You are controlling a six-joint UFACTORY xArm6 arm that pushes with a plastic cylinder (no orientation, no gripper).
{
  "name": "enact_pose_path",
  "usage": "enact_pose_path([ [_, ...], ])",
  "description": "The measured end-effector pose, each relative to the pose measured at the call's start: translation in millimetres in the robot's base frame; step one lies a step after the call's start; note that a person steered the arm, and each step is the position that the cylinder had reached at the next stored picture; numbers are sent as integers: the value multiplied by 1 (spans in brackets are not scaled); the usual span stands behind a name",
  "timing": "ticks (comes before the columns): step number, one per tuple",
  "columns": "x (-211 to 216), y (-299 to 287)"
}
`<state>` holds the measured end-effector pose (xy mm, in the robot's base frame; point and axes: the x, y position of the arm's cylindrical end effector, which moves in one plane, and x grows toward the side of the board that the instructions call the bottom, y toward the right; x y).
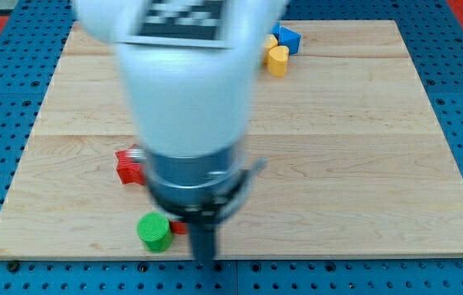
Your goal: Push red circle and red star towards center left
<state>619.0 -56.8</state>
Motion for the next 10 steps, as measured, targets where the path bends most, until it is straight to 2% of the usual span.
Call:
enact_pose_path([
  [1, -24, -48],
  [2, -59, -67],
  [3, -60, -59],
  [4, -40, -40],
  [5, -21, -50],
  [6, -9, 20],
  [7, -55, 54],
  [8, -123, 57],
  [9, -105, 113],
  [10, -17, 126],
])
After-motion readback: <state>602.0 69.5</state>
